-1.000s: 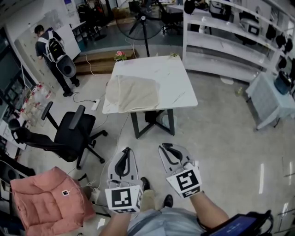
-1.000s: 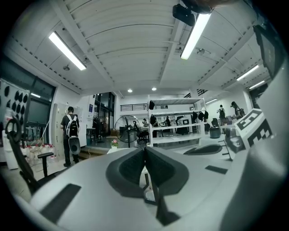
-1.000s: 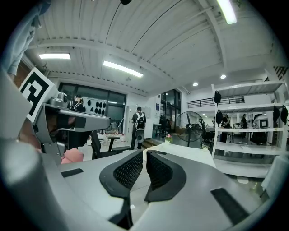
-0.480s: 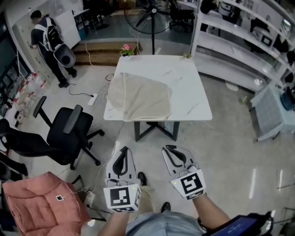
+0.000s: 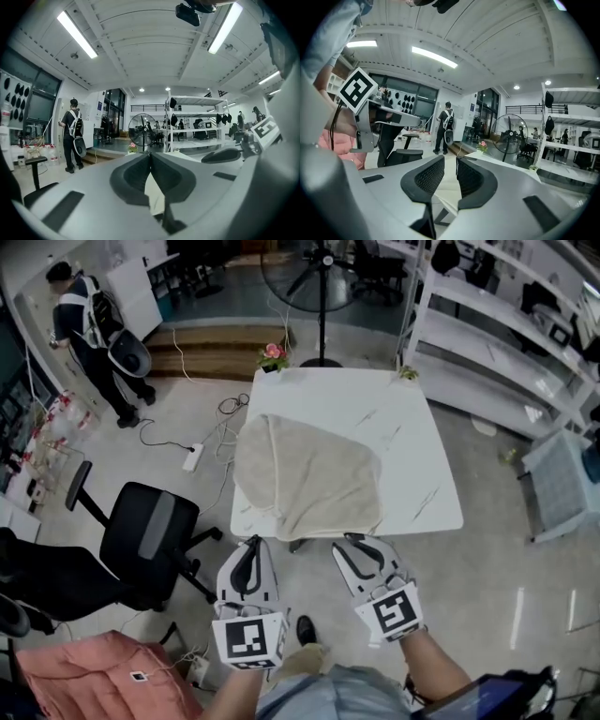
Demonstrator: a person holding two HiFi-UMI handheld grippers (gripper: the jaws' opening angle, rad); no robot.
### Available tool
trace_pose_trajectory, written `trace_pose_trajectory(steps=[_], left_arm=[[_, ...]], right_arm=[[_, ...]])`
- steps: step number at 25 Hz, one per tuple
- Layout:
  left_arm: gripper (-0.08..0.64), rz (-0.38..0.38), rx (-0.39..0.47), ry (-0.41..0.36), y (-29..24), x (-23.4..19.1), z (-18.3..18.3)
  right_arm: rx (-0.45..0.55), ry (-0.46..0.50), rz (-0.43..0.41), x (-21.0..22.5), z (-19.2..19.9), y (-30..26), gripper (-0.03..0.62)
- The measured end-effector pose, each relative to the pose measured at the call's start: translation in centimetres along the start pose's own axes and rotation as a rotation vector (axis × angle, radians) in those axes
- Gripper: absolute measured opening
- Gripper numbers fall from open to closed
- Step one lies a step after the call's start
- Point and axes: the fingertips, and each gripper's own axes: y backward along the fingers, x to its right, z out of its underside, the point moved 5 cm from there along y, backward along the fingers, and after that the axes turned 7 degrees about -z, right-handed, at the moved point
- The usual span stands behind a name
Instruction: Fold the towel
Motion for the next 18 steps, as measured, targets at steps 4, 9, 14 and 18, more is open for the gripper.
trace_pose_trajectory(steps=[4,9,14,18], left_arm=[[0.008,0.007,0.061,-0.018,-2.8,-1.7,-2.2],[0.008,0.01,0.089,-0.032,-5.2,-2.6,-3.0],[0.008,0.009,0.044,-0.041,-7.2,-2.6,-1.9],[0.008,-0.024,-0.013,-0.018,-8.4,-3.1,0.3]], right_arm=[[0.023,0.038,0.024,1.9,-2.0,-2.6,0.094],[0.052,0.066,0.029,3.3,-3.1,-4.2,0.094],[0.018,0.073,-0.02,4.5,-1.4,-6.2,0.101],[-0.029,0.058,-0.126,3.8,1.2,-8.4,0.103]])
